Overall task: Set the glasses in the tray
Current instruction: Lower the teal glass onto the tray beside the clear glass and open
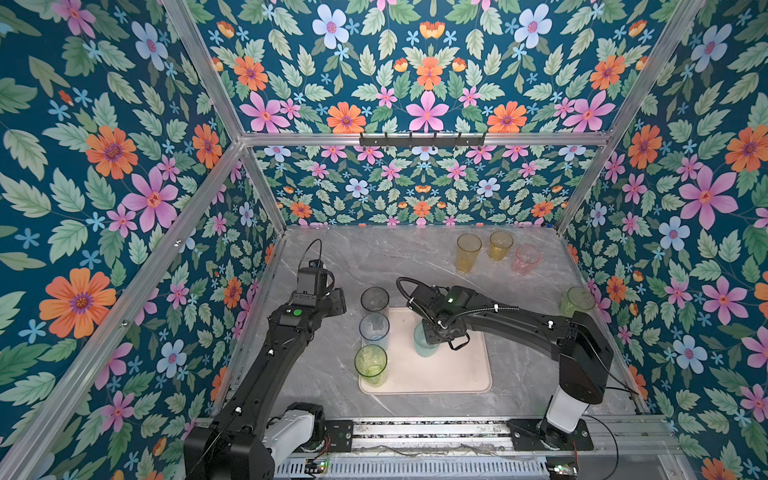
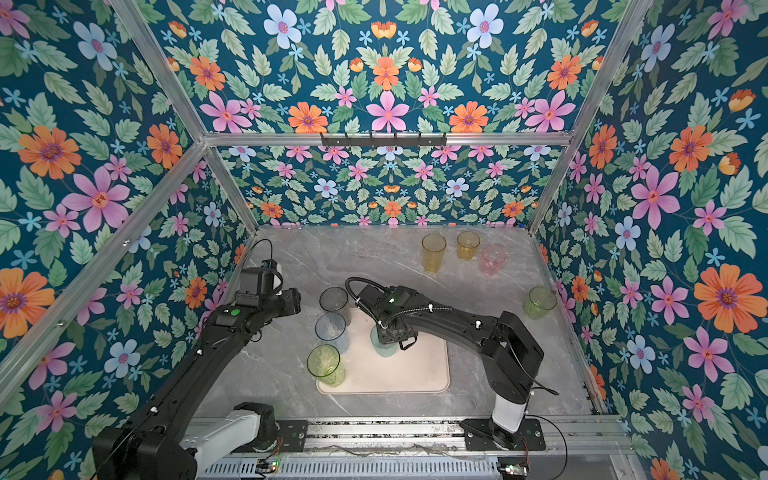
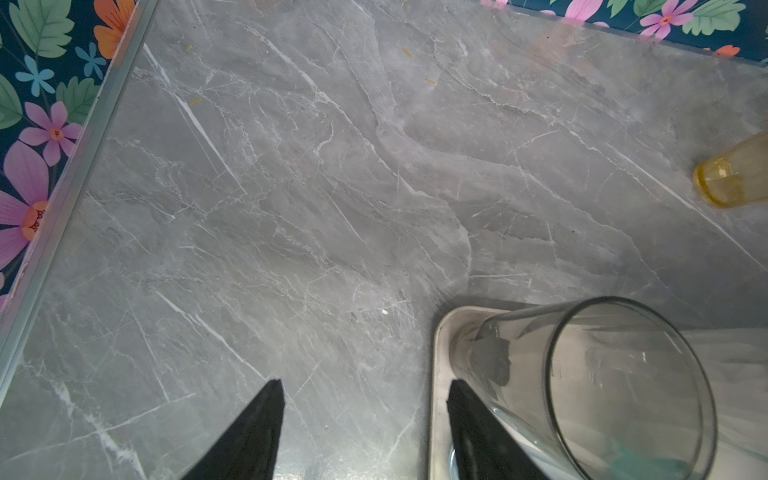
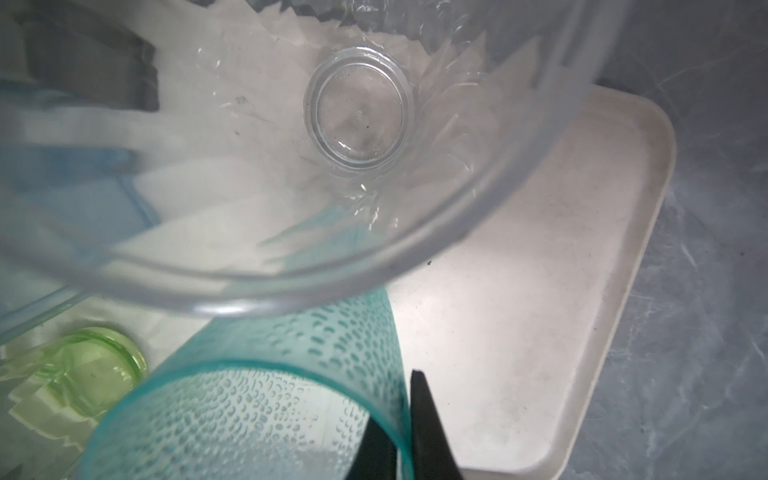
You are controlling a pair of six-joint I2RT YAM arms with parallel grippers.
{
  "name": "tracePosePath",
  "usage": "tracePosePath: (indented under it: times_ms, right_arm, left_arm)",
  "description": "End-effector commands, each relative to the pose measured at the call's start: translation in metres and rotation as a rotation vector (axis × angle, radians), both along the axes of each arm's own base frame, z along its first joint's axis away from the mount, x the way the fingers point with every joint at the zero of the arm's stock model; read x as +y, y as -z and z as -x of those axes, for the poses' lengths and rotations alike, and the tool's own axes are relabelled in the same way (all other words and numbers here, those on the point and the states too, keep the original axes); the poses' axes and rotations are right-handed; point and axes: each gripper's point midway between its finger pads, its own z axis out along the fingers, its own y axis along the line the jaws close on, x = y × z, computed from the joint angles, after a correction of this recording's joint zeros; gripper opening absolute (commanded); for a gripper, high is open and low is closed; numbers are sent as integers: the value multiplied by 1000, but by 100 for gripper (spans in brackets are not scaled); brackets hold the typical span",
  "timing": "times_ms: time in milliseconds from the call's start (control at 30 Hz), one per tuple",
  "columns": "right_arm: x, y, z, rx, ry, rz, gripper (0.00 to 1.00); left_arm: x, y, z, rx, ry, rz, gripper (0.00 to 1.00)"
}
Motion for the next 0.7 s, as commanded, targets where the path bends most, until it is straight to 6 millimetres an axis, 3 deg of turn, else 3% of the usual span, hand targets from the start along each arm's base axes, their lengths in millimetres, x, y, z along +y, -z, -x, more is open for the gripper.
tracePosePath:
  times_ms: [0, 433, 667]
  right_arm:
    - [-4, 0, -4, -23, 27, 22, 0]
    - [1, 2, -7, -36, 26, -9, 0]
    - [0, 2, -6, -35, 24, 2, 15]
  left_arm:
    - [0, -1, 0, -3, -2, 4, 66]
    - [0, 1, 0, 1, -3, 4, 66]
    - [1, 0, 0, -1, -7, 1, 66]
